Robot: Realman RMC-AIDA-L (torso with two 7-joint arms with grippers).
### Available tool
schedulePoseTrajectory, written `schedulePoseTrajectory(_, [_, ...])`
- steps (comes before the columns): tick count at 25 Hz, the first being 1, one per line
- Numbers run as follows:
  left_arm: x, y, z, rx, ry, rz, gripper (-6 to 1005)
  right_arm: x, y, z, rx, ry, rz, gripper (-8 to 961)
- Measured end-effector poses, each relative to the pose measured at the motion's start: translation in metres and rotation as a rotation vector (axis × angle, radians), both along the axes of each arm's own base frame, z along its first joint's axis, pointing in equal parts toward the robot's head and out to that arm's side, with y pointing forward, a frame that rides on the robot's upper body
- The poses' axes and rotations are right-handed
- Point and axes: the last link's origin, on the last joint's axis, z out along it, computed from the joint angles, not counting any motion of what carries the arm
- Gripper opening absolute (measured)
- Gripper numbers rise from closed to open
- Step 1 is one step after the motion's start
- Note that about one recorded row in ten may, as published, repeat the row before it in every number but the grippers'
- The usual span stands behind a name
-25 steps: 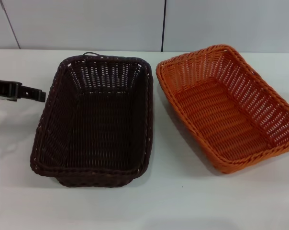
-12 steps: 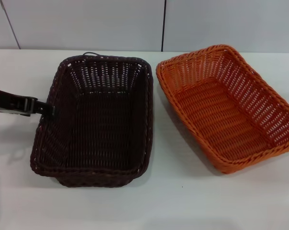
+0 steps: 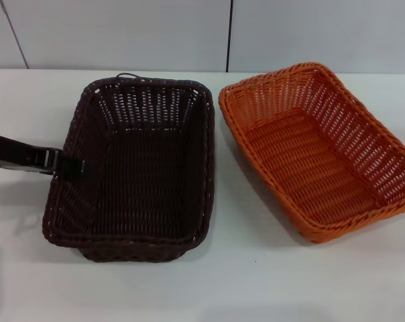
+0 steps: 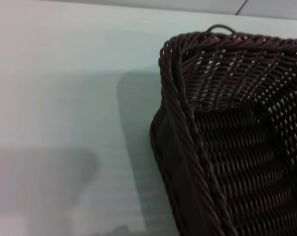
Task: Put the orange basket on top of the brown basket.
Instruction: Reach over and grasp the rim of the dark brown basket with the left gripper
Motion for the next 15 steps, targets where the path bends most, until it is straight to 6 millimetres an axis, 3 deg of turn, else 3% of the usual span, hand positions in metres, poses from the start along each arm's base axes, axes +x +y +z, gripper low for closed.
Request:
schedulePoseTrajectory(12, [0.0015, 0.0002, -0.0025, -0.015, 0.017, -0.021, 667, 0.0035, 0.0005, -0.0001, -0.012, 0.003, -0.019, 721])
schedulePoseTrajectory(14, [0.0018, 0.0002, -0.0026, -0.016, 0.016, -0.022, 391, 0.0037, 0.0004, 0.0003, -0.012, 0.003, -0.02, 720])
schedulePoseTrajectory(15, [0.002, 0.0001, -0.0027, -0.017, 0.016, -0.022, 357, 0.0041, 0.0003, 0.0007, -0.011, 0.002, -0.02, 720])
